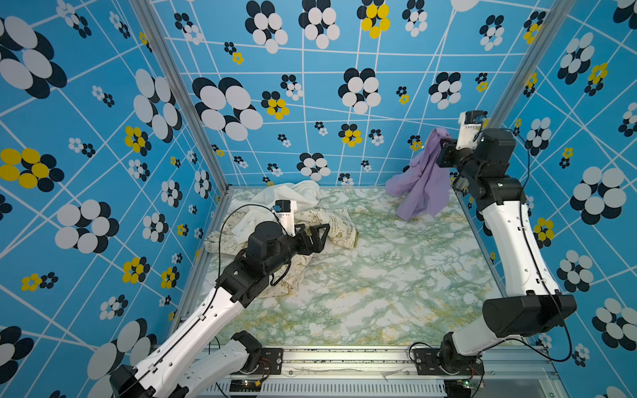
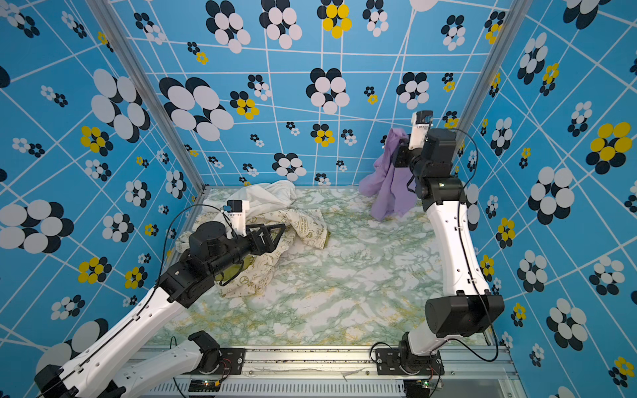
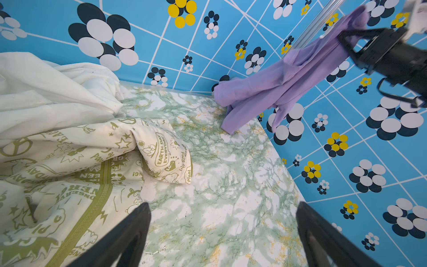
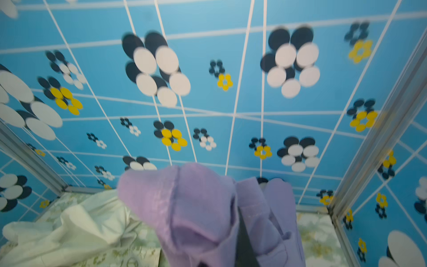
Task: Pick out a specific cloth from the pile
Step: 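Lower the purple shirt onto the table far from the pile with right gripper, then open the right gripper and lift it off the purple shirt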
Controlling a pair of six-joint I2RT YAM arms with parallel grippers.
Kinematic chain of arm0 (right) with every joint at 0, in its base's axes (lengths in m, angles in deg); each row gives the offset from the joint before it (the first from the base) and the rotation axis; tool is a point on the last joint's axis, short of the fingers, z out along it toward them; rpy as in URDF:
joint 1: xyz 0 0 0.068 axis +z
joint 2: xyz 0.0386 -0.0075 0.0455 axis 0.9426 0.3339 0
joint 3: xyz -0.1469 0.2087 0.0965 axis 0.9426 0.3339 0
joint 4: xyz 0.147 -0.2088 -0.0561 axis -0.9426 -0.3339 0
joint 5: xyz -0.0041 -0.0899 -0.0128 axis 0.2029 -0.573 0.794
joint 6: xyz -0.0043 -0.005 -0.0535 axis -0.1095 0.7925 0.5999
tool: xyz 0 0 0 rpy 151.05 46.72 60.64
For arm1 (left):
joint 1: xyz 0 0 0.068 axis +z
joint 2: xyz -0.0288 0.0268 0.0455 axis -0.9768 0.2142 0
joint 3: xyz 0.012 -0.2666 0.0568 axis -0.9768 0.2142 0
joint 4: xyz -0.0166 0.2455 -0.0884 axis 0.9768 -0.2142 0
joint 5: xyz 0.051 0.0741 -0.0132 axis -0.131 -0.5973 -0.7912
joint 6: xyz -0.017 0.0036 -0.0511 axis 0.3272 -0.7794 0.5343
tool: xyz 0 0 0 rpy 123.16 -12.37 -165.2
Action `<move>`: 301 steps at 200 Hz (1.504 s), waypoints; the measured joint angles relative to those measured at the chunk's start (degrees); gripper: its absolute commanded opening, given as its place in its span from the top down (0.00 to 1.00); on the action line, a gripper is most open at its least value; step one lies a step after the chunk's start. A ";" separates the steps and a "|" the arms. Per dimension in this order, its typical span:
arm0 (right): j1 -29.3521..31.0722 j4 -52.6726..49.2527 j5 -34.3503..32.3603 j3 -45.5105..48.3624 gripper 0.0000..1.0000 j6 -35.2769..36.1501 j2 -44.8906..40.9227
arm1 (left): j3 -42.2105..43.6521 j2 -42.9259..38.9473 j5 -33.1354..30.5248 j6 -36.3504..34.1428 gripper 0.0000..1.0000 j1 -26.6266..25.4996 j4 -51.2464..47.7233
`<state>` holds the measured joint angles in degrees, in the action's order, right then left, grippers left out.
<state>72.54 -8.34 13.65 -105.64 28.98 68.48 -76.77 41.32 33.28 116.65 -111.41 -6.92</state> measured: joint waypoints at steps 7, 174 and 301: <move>-0.07 0.33 -0.48 4.46 1.00 -0.15 -0.13 | 0.13 -0.17 -0.11 -0.02 0.01 0.04 -0.04; -14.27 -0.57 -15.67 27.91 0.08 -4.68 1.77 | 1.95 -2.89 -1.22 0.81 0.01 0.46 -1.05; -4.90 -0.55 -2.60 24.87 0.01 -6.73 2.47 | 4.66 -4.79 -3.82 -1.97 0.01 4.33 -2.36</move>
<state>67.65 -8.89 11.04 -80.76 22.25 70.95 -72.12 36.53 29.45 114.68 -107.08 -9.28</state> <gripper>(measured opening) 0.991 0.992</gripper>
